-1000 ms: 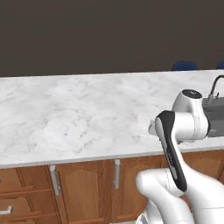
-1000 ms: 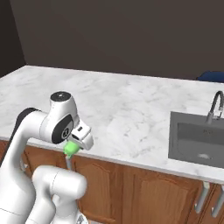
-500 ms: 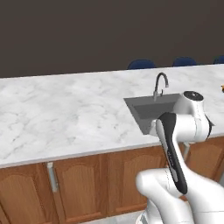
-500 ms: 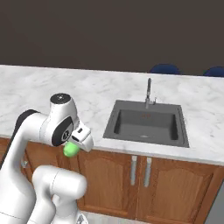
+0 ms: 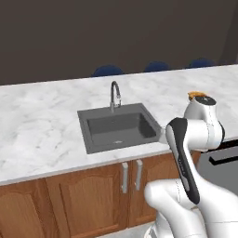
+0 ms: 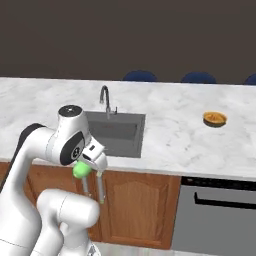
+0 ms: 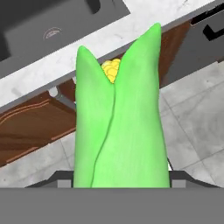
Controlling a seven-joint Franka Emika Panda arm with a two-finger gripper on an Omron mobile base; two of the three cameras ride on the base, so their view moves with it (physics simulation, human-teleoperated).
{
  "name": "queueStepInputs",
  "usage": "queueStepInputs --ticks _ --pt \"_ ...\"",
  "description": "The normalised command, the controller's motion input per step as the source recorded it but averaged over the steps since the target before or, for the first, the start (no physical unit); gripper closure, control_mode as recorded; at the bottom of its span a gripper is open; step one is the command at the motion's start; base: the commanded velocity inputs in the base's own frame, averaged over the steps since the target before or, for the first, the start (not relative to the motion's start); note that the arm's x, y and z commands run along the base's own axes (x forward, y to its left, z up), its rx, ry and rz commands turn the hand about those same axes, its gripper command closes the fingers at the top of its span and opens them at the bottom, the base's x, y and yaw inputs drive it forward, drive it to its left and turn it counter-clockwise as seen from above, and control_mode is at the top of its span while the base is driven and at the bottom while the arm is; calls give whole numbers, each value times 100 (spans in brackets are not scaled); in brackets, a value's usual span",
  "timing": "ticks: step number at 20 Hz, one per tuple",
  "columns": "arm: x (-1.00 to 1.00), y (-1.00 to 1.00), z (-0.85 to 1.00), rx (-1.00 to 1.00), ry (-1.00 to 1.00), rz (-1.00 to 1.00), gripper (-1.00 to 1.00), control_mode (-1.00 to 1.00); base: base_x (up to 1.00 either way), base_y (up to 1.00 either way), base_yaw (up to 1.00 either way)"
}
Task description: Place the tomato and corn inside the fridge drawer. Close the drawer after placing the vegetables.
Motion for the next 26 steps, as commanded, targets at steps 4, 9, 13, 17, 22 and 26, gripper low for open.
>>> queueStepInputs --ticks 4,9,13,17,22,26 --pt "0 0 0 0 0 0 100 100 11 -100 -14" --pt "0 0 0 0 0 0 100 100 18 -100 -12" --pt "0 0 0 0 0 0 100 100 31 -100 -10" --pt "0 0 0 0 0 0 100 100 40 -100 -8" --pt "0 0 0 0 0 0 100 100 46 -100 -6" --pt "0 0 0 0 0 0 100 100 53 -100 -5"
